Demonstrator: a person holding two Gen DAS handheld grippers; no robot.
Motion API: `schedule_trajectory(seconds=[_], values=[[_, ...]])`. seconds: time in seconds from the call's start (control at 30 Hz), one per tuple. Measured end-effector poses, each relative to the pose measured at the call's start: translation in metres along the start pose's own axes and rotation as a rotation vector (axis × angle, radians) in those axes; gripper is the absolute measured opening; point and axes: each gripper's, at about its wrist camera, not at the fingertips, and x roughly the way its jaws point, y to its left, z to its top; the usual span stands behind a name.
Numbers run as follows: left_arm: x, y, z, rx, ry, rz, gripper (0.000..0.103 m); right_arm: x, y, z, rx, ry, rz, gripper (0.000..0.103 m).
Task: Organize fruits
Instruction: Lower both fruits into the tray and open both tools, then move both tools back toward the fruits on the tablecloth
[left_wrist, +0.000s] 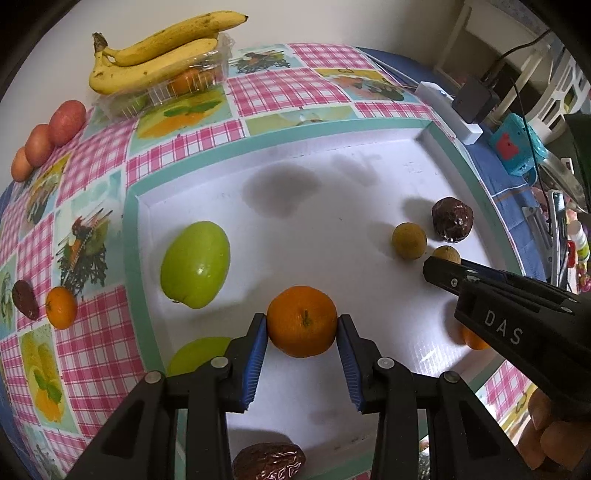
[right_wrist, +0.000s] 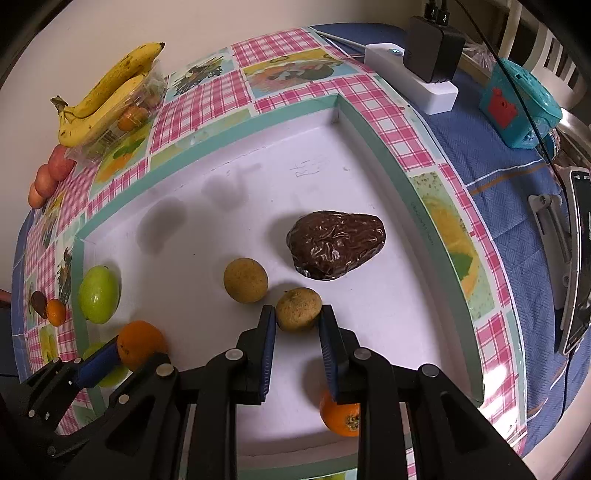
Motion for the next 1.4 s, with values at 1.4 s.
schedule_trajectory(seconds=[1.4], values=[[-0.061,0.130,0.006,-0.394,-0.116,0.044,0.069,-0.032,0.007,0.004,-0.004,-0.078,-0.009,0.035]])
